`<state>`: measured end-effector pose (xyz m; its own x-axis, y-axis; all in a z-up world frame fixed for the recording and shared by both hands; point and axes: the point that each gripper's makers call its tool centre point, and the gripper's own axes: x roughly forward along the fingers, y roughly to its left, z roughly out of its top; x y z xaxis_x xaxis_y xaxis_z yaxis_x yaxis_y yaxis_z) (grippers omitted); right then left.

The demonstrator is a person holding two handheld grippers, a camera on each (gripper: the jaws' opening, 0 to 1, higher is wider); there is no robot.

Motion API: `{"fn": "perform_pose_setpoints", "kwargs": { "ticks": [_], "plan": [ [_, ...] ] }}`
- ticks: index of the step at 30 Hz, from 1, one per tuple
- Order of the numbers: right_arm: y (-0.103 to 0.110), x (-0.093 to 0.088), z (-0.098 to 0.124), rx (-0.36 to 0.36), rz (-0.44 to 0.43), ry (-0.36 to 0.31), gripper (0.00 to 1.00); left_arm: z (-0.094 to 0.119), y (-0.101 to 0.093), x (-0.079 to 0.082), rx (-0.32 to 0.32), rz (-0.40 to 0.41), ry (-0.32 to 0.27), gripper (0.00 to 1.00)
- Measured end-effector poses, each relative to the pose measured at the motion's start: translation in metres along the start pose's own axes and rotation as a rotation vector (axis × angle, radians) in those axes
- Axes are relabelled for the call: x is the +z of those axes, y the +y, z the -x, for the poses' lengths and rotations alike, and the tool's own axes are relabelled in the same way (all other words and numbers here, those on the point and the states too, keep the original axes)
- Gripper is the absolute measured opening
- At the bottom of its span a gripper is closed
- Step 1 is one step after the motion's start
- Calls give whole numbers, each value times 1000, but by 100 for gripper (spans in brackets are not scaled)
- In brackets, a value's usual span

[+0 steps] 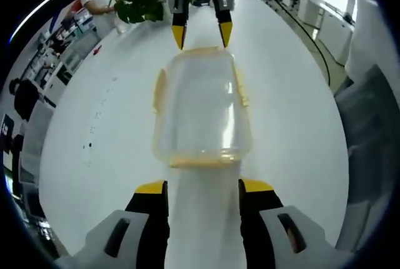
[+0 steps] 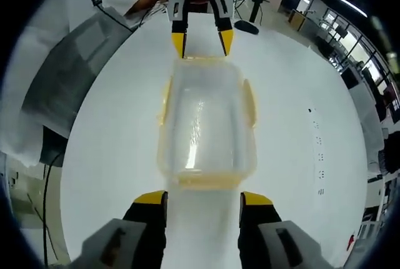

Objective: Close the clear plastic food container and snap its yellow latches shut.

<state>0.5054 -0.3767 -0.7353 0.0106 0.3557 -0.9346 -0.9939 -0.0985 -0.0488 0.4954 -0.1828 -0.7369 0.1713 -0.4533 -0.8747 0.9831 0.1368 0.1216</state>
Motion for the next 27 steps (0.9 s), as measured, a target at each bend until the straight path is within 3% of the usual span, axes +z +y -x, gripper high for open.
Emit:
{"fn": "perform_pose_setpoints", "kwargs": {
  "ticks": [2, 4, 10, 14, 18, 21, 23, 27],
  "plan": [
    [-1, 1, 3, -7, -31, -10, 43, 1, 0, 1, 1, 33, -10, 42],
    [-3, 5, 4, -16, -69, -33, 41, 1, -1, 2, -21, 139, -34, 44],
    [-6, 2, 5, -33, -124, -28, 43, 5, 8, 4, 4, 176, -44, 42],
    [-6, 10, 8, -29, -214, -75, 43, 6, 8, 8, 7, 195, -58, 42],
    [-7, 7, 8, -31, -232, -55, 40, 7, 8, 12, 5, 237, -73, 43],
    [-3, 5, 9, -14, -331, -35, 36, 6, 8, 12, 6, 290, -80, 44],
    [-5, 6, 9, -21, -356, -32, 33, 5, 9, 9, 16, 290, -63, 44],
    [-5, 7, 8, -21, -401, -28, 31, 6, 11, 8, 24, 368, -64, 44]
  ]
}}
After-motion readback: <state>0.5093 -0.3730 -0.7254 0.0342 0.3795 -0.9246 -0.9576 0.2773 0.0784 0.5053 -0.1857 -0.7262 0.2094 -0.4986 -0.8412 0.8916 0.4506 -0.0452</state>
